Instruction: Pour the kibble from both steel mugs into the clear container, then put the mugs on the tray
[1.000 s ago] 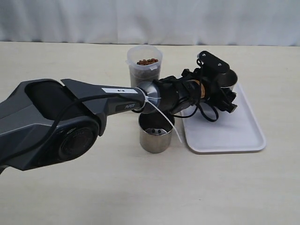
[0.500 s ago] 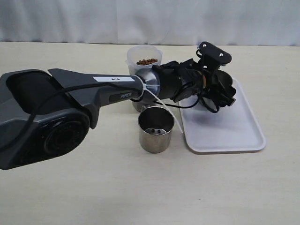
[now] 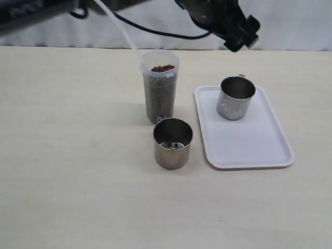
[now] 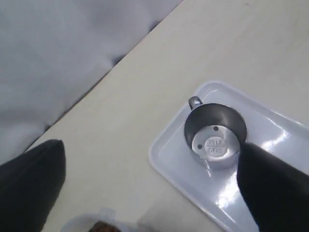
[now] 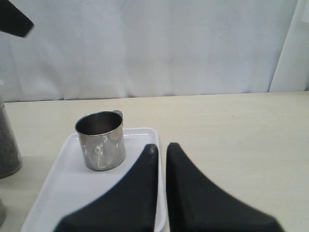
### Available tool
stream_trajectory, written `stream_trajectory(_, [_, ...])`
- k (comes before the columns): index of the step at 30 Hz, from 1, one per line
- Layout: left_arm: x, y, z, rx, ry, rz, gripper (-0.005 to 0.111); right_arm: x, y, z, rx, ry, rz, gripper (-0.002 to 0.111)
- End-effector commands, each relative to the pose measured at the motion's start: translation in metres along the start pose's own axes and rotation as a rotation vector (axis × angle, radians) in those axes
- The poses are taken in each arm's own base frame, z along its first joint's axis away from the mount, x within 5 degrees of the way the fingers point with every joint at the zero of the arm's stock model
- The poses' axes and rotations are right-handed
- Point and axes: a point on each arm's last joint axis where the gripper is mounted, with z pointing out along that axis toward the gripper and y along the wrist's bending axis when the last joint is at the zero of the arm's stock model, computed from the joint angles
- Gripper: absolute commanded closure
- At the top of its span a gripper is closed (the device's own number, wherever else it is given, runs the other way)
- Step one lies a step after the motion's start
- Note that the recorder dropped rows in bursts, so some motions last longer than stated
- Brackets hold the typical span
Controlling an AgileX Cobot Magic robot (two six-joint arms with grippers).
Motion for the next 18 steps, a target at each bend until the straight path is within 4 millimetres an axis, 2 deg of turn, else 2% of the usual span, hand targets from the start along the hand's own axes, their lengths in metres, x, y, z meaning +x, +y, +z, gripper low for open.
stream_trajectory(1, [0.007,0.011,-0.052,0.018,-0.01,0.048,0.011,0.0,0.0,0.0,0.003,-0.004,-0.001,0.104])
stream_trajectory(5, [0.028,0.038,-0.106,-0.021,-0.091,-0.012,0.012,0.0,0.0,0.0,0.003,-0.004,-0.001,0.104])
stream_trajectory(6, [0.043,0.049,-0.116,-0.038,-0.095,-0.058,0.015,0.0,0.0,0.0,0.003,-0.004,-0.001,0.104])
stream_trajectory(7, [0.052,0.057,-0.132,-0.053,-0.118,-0.09,0.021,0.0,0.0,0.0,0.003,-0.004,-0.001,0.104])
stream_trajectory(8, [0.067,0.062,-0.141,-0.063,-0.121,-0.12,0.026,0.0,0.0,0.0,0.003,-0.004,-0.001,0.104])
stream_trajectory(9, [0.082,0.072,-0.161,-0.089,-0.15,-0.167,0.036,0.0,0.0,0.0,0.003,-0.004,-0.001,0.104])
stream_trajectory(11, [0.111,0.079,-0.182,-0.116,-0.181,-0.25,0.05,0.0,0.0,0.0,0.003,-0.004,-0.001,0.104])
stream_trajectory(12, [0.131,0.081,-0.201,-0.139,-0.225,-0.303,0.059,0.0,0.0,0.0,0.003,-0.004,-0.001,0.104])
stream_trajectory(15, [0.181,0.074,-0.242,-0.182,-0.359,-0.377,0.074,0.0,0.0,0.0,0.003,-0.004,-0.001,0.104])
stream_trajectory(18, [0.23,0.057,-0.276,-0.211,-0.496,-0.429,0.076,0.0,0.0,0.0,0.003,-0.004,-0.001,0.104])
